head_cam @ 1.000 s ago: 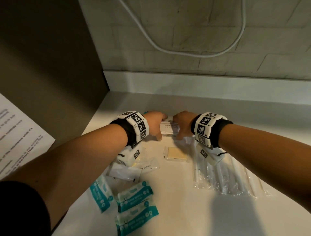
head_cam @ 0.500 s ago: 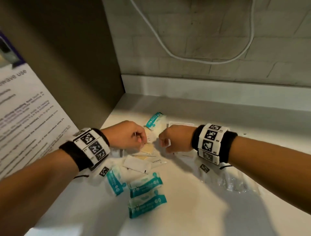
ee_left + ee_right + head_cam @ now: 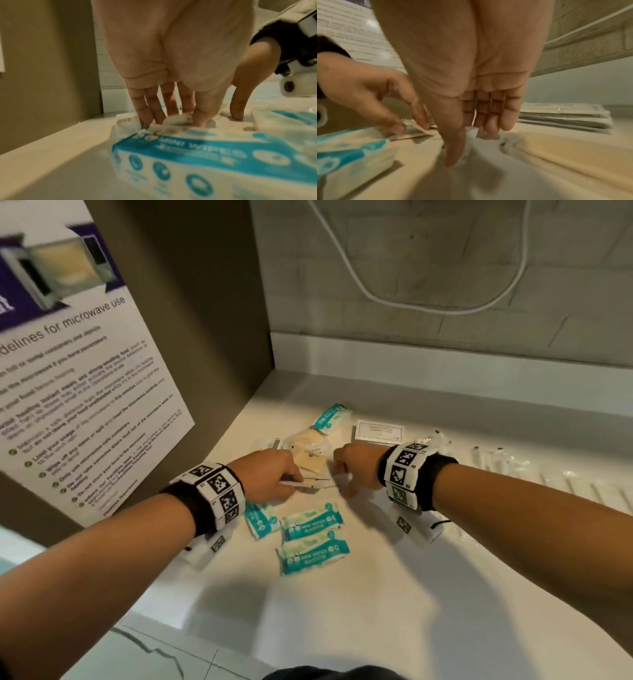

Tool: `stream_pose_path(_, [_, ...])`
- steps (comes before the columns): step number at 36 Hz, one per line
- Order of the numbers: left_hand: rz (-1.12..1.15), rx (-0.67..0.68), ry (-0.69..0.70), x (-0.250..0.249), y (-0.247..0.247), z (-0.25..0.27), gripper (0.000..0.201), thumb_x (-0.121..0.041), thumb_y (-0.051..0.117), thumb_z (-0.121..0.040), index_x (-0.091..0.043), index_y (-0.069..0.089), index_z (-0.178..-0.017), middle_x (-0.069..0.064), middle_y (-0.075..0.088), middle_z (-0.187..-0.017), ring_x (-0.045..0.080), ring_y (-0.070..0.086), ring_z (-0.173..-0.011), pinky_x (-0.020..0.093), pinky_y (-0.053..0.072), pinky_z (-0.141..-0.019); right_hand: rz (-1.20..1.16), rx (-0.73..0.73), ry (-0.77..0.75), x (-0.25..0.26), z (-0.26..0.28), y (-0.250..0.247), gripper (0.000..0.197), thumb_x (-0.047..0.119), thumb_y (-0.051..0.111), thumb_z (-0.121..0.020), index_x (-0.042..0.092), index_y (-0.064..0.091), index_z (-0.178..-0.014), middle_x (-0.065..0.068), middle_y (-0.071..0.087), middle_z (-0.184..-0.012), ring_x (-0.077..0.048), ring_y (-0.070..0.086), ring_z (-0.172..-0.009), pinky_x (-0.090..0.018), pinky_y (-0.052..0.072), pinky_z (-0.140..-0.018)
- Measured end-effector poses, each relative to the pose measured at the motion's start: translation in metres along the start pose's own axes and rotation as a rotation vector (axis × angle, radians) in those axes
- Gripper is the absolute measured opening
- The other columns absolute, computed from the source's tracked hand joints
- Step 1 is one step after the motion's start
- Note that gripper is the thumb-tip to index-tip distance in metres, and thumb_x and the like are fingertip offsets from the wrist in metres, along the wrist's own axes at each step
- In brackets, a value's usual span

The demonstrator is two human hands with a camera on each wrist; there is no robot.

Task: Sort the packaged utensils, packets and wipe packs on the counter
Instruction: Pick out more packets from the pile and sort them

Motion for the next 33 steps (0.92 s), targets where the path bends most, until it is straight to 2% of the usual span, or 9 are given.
stream_pose_path(4, [0.193,-0.038,-0.111,0.009,-0.002,0.002,0.023,-0.038,0.051,-0.098,-0.023,0.068,-0.099,0.001,0.066,-0.098,0.018,0.066,-0.085,0.032,0.055,-0.072,-0.056,-0.007,0.024,-0.004,0.004,0.003,0.035,0.023,0.073,-0.08,0.018,0.055,-0.11,-0.002,0.06,-0.104,-0.022,0.056,-0.096,-0.032,0.048,-0.082])
stream_pose_path(6, [0.299,-0.056,-0.144,0.013,-0.006,0.003,0.021,-0.033,0.048,-0.099,-0.019,0.064,-0.103,0.004,0.067,-0.102,0.019,0.066,-0.085,0.028,0.051,-0.065,-0.074,-0.032,0.014,-0.006,0.007,0.001,0.027,0.019,0.067,-0.083,0.016,0.057,-0.108,-0.002,0.059,-0.102,-0.022,0.054,-0.093,-0.03,0.043,-0.079])
stream_pose_path(11, [0.553,-0.071,-0.151,0.014,-0.021,0.007,0.019,-0.024,0.048,-0.101,-0.016,0.062,-0.111,0.008,0.068,-0.109,0.024,0.067,-0.097,0.035,0.056,-0.079,-0.142,-0.078,-0.024,-0.009,0.014,-0.013,0.018,0.016,0.068,-0.085,0.02,0.06,-0.101,0.003,0.059,-0.099,-0.017,0.053,-0.089,-0.026,0.043,-0.077])
stream_pose_path(14, [0.771,-0.033,-0.175,0.011,-0.025,0.008,0.022,-0.02,0.046,-0.102,-0.011,0.061,-0.114,0.018,0.069,-0.11,0.029,0.07,-0.088,0.045,0.057,-0.088,-0.218,-0.076,-0.043,-0.007,0.015,-0.022,0.02,0.015,0.07,-0.083,0.029,0.055,-0.082,0.002,0.068,-0.097,-0.019,0.064,-0.088,-0.032,0.055,-0.08])
stream_pose_path(18, [0.904,-0.033,-0.198,0.006,-0.028,0.008,0.024,-0.017,0.042,-0.104,-0.008,0.06,-0.118,0.023,0.067,-0.106,0.028,0.063,-0.078,0.057,0.049,-0.095,-0.314,-0.044,-0.069,-0.003,0.014,-0.028,0.017,0.011,0.07,-0.083,0.025,0.06,-0.086,-0.001,0.071,-0.091,-0.022,0.068,-0.082,-0.04,0.059,-0.079])
stream_pose_path(22, [0.896,-0.017,-0.216,-0.001,-0.03,0.01,0.022,-0.016,0.041,-0.104,-0.016,0.063,-0.108,0.016,0.07,-0.112,0.043,0.064,-0.106,0.059,0.048,-0.096,-0.401,-0.044,-0.089,0.001,0.011,-0.031,0.014,0.01,0.069,-0.084,0.018,0.063,-0.094,-0.006,0.072,-0.094,-0.016,0.065,-0.075,-0.032,0.055,-0.081])
stream_pose_path(27, [0.95,-0.026,-0.255,-0.003,-0.027,0.008,0.022,-0.012,0.04,-0.103,-0.017,0.058,-0.114,0.002,0.066,-0.109,0.014,0.064,-0.095,0.028,0.059,-0.074,-0.487,-0.04,-0.105,0.007,0.006,-0.033,0.014,0.007,0.066,-0.086,0.012,0.062,-0.099,-0.007,0.07,-0.095,-0.014,0.063,-0.074,-0.024,0.054,-0.074])
stream_pose_path(29, [1.012,-0.032,-0.254,-0.008,-0.026,0.01,0.021,-0.013,0.04,-0.103,-0.016,0.06,-0.108,0.002,0.067,-0.102,0.015,0.064,-0.092,0.025,0.059,-0.068,-0.49,-0.048,-0.116,0.011,0.004,-0.033,0.013,0.007,0.066,-0.087,0.012,0.061,-0.098,-0.006,0.069,-0.09,-0.014,0.063,-0.071,-0.024,0.054,-0.073])
stream_pose_path(33, [1.072,-0.024,-0.226,-0.015,-0.025,0.015,0.026,-0.033,0.046,-0.101,-0.016,0.065,-0.105,0.004,0.071,-0.093,0.017,0.067,-0.078,0.023,0.059,-0.062,-0.489,-0.142,-0.134,0.019,-0.002,-0.039,0.016,0.011,0.069,-0.085,0.012,0.058,-0.096,-0.01,0.072,-0.086,-0.015,0.063,-0.066,-0.026,0.054,-0.069])
Point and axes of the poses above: each hand's wrist, its own z-axis away from the middle knuckle, its own y-axis out of the palm, x = y × z, the point moved 3 cm from there along -z, towards the middle knuckle
